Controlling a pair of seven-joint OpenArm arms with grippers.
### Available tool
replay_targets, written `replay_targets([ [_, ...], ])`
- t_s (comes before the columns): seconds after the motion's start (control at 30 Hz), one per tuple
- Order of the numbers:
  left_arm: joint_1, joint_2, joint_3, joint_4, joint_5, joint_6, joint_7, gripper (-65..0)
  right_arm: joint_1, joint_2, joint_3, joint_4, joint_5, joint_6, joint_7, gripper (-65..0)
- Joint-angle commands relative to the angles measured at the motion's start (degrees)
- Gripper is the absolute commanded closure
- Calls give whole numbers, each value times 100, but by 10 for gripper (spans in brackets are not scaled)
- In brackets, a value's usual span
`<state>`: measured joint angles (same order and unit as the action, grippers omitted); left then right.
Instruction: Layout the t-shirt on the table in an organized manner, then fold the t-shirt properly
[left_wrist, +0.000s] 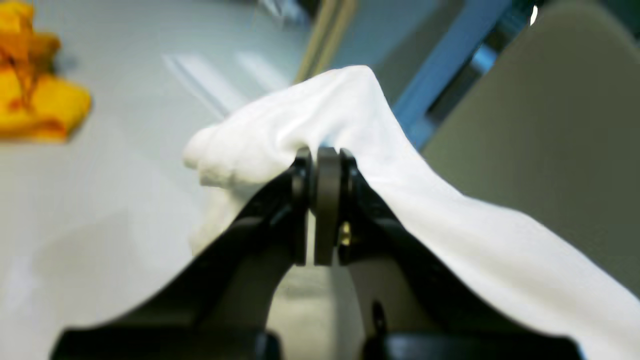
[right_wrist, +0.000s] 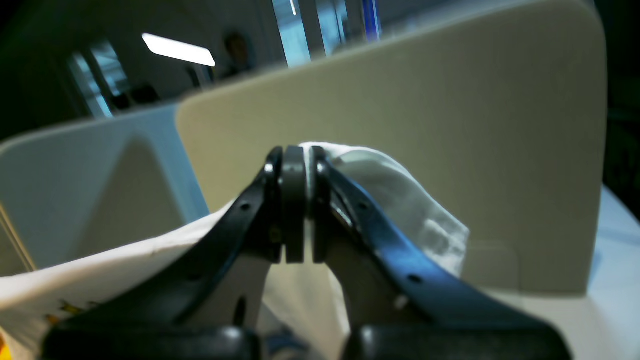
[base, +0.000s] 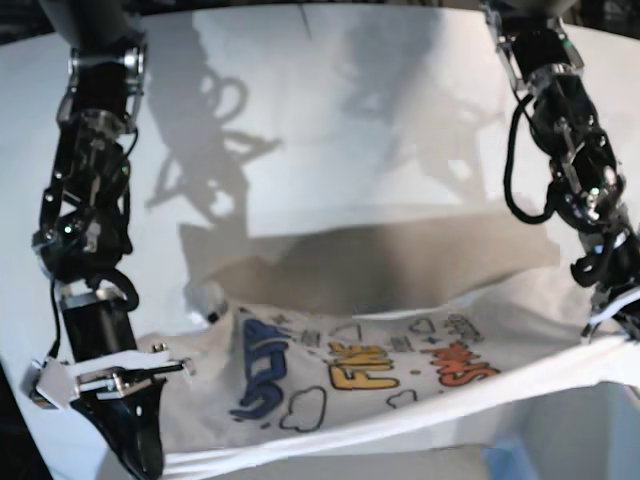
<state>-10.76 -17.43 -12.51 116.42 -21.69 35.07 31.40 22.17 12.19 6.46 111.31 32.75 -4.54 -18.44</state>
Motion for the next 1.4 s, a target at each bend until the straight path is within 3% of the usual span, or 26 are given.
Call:
replay_targets([
  [0.0,-97,-99,-151,90,266,146,-639,0,143,69,79,179,-80,-157,573,0],
  [0.1,-71,-107,-248,90,266,146,-2142,0,64,87,97,329,-80,-184,1224,0],
  [0.2,228,-125,-212,90,292,137,-3768,-15,-15,105,255,513,-80,-474,1707,0],
  [0.27,395,-143,-107,90,301,137,-4551,-24,-15,96,343,575,-80,-606,1962,0],
  [0.33,527,-213,-37,90,301,128,-4876,-29,-42,96,466,592,-71,-650,2103,0],
  [0.57,870,-600,632,90,301,128,-4858,-32,-349,122,264,592,-62,-667,1945,0],
  [0.7,632,-1171,1423,90,301,128,-4278,-33,-402,140,-413,557,-53,-606,960,0],
  [0.77,70,-1391,1941,90,301,128,-3760,-33,-376,166,-984,408,-53,-307,213,0],
  [0.87,-704,-1461,2557,107,301,128,-3364,-33,-305,96,-1679,-93,-71,106,-332,0],
  [1.0,-1504,-1470,3269,116,275,128,-3294,-33,-297,-19,-2655,-1113,-176,168,-332,0],
  [1.13,-1829,-1417,3770,116,275,137,-3285,-33,-305,-291,-3490,-2186,-783,168,-51,-136],
  [1.27,-1864,-1470,3515,116,275,137,-3285,-33,-297,-335,-4598,-2810,-1671,185,169,-241],
  [1.37,-1847,-1655,3014,116,266,146,-3285,-33,-297,-449,-5204,-3161,-2242,185,529,-267],
])
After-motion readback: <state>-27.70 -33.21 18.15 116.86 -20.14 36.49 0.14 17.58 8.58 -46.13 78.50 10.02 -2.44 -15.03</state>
